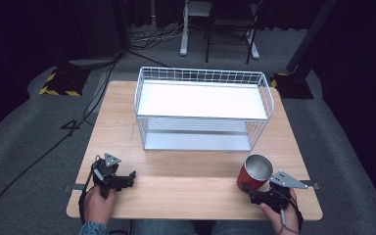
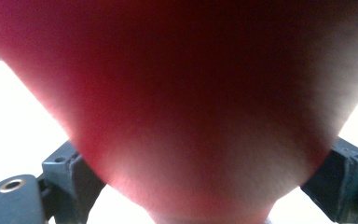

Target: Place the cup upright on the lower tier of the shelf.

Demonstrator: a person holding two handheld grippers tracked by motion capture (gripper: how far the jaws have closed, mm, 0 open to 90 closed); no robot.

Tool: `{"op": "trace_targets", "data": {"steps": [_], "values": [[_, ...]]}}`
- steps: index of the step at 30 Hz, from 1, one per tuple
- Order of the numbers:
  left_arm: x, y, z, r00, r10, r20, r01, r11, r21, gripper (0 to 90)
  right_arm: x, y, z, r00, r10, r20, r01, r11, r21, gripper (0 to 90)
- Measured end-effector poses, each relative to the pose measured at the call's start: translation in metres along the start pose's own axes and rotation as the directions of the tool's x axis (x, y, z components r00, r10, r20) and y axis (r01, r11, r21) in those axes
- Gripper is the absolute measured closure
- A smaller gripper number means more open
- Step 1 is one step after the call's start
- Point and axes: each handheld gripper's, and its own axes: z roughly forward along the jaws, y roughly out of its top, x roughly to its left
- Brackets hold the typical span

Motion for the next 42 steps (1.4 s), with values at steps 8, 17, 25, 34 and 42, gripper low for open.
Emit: {"op": "trace_targets", "data": {"steps": [8, 17, 25, 34, 42], "values": [[0.0, 0.0, 0.0, 1.0, -0.001, -0.001, 0.001, 1.0, 0.0, 0.0, 0.001, 0.002, 0.005, 0.9963, -0.084, 0.019, 0.083, 0.996, 0.042, 15.7], [0.0, 0.0, 0.0, 1.0, -0.002, -0.002, 0.002, 1.0, 0.0, 0.0, 0.003, 0.002, 0.006, 0.9922, -0.12, 0.033, 0.118, 0.991, 0.056, 16.6], [0.0, 0.0, 0.0, 1.0, -0.001, -0.001, 0.001, 1.0, 0.0, 0.0, 0.003, 0.002, 0.005, 0.992, -0.121, 0.034, 0.119, 0.992, 0.052, 17.1], [0.0, 0.0, 0.0, 1.0, -0.002, -0.002, 0.002, 1.0, -0.001, 0.0, 0.005, 0.002, 0.003, 0.9949, -0.1, 0.011, 0.1, 0.994, 0.038, 17.3], [0.0, 0.0, 0.0, 1.0, -0.001, -0.002, 0.001, 1.0, 0.0, 0.0, 0.008, 0.012, 0.001, 0.9928, -0.12, 0.003, 0.12, 0.993, 0.02, 17.3]]}}
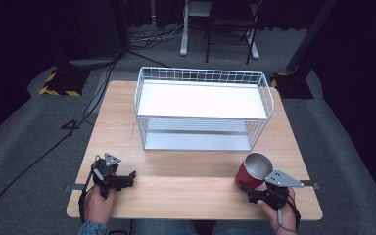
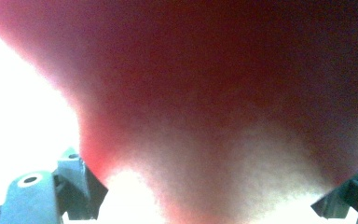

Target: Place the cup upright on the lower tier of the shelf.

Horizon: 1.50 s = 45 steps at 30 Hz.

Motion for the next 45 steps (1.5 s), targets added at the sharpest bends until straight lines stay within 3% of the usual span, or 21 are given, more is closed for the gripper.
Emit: {"op": "trace_targets", "data": {"steps": [14, 31, 45], "values": [[0.0, 0.0, 0.0, 1.0, 0.0, 0.0, 0.0, 1.0, 0.0, 0.0, 0.005, 0.031, 0.014, 0.9983, -0.044, -0.037, 0.044, 0.999, 0.006, 17.2], [0.0, 0.0, 0.0, 1.0, 0.0, 0.0, 0.0, 1.0, 0.0, 0.0, 0.01, 0.064, 0.055, 0.9934, -0.077, -0.085, 0.079, 0.997, 0.021, 17.2], [0.0, 0.0, 0.0, 1.0, 0.0, 0.0, 0.0, 1.0, 0.0, 0.0, 0.011, 0.087, 0.085, 0.9909, -0.101, -0.089, 0.105, 0.994, 0.034, 17.2]]}}
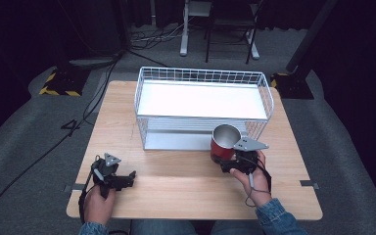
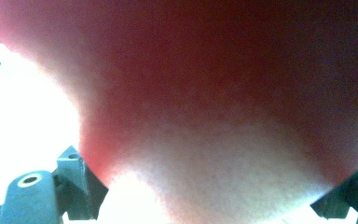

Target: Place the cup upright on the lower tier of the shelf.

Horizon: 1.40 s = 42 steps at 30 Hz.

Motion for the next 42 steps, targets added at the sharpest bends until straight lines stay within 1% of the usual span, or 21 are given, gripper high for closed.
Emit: {"op": "trace_targets", "data": {"steps": [10, 20, 26, 32, 37, 38, 42], "values": [[0.0, 0.0, 0.0, 1.0, 0.0, 0.0, 0.0, 1.0, 0.0, 0.0, -0.002, 0.012, 0.023, 0.9996, 0.028, -0.004, -0.028, 1.0, -0.009, 17.3], [0.0, 0.0, 0.0, 1.0, 0.0, 0.0, 0.0, 1.0, 0.0, 0.0, -0.004, 0.018, 0.048, 0.9998, 0.016, 0.009, -0.016, 1.0, -0.01, 17.3], [0.0, 0.0, 0.0, 1.0, 0.0, 0.0, 0.0, 1.0, 0.0, 0.0, -0.005, 0.021, 0.062, 0.9997, 0.018, 0.017, -0.018, 1.0, -0.023, 17.2], [0.0, 0.0, 0.0, 1.0, 0.0, 0.0, 0.0, 1.0, 0.0, 0.0, -0.008, 0.023, 0.075, 0.9994, 0.016, 0.029, -0.016, 1.0, -0.027, 17.3], [0.0, 0.0, 0.0, 1.0, 0.0, 0.001, 0.0, 1.0, 0.0, 0.0, -0.009, 0.024, 0.086, 0.999, 0.025, 0.038, -0.024, 0.999, -0.024, 17.3], [0.0, 0.0, 0.0, 1.0, 0.0, 0.0, 0.0, 1.0, 0.0, 0.0, -0.01, 0.024, 0.089, 0.9991, 0.009, 0.042, -0.008, 1.0, -0.03, 17.3], [0.0, 0.0, 0.0, 1.0, 0.0, 0.0, 0.0, 1.0, 0.0, 0.0, -0.011, 0.025, 0.097, 0.9985, 0.023, 0.049, -0.021, 0.999, -0.036, 17.3]]}}
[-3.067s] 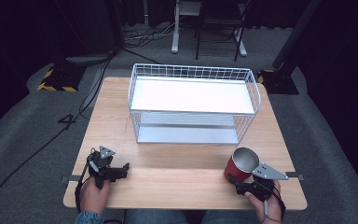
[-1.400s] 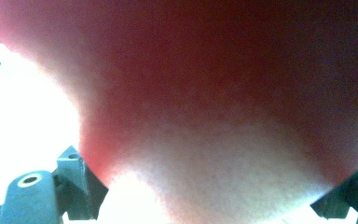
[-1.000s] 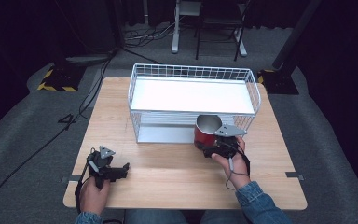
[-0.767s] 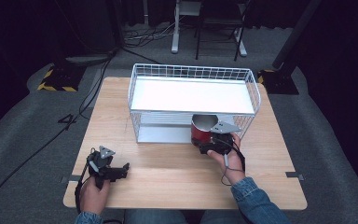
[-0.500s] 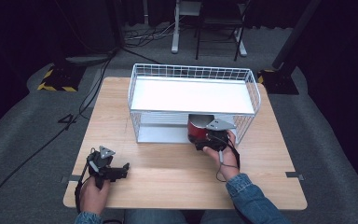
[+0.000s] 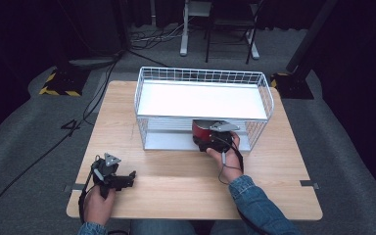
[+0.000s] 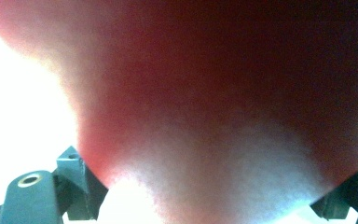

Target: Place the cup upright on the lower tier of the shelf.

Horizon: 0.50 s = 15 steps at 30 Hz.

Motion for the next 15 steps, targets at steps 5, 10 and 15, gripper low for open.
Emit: {"op": "trace_targets", "data": {"steps": [5, 10, 15], "values": [[0.0, 0.0, 0.0, 1.0, 0.0, 0.0, 0.0, 1.0, 0.0, 0.0, -0.001, -0.001, 0.01, 0.9998, 0.006, 0.016, -0.006, 1.0, 0.004, 17.2], [0.0, 0.0, 0.0, 1.0, 0.0, 0.0, 0.0, 1.0, 0.0, 0.0, -0.002, -0.002, 0.016, 0.9997, 0.021, 0.008, -0.021, 1.0, -0.003, 17.2], [0.0, 0.0, 0.0, 1.0, 0.0, 0.0, 0.0, 1.0, 0.0, 0.0, -0.005, -0.002, 0.018, 0.9993, 0.037, 0.001, -0.037, 0.999, -0.006, 16.9]]}}
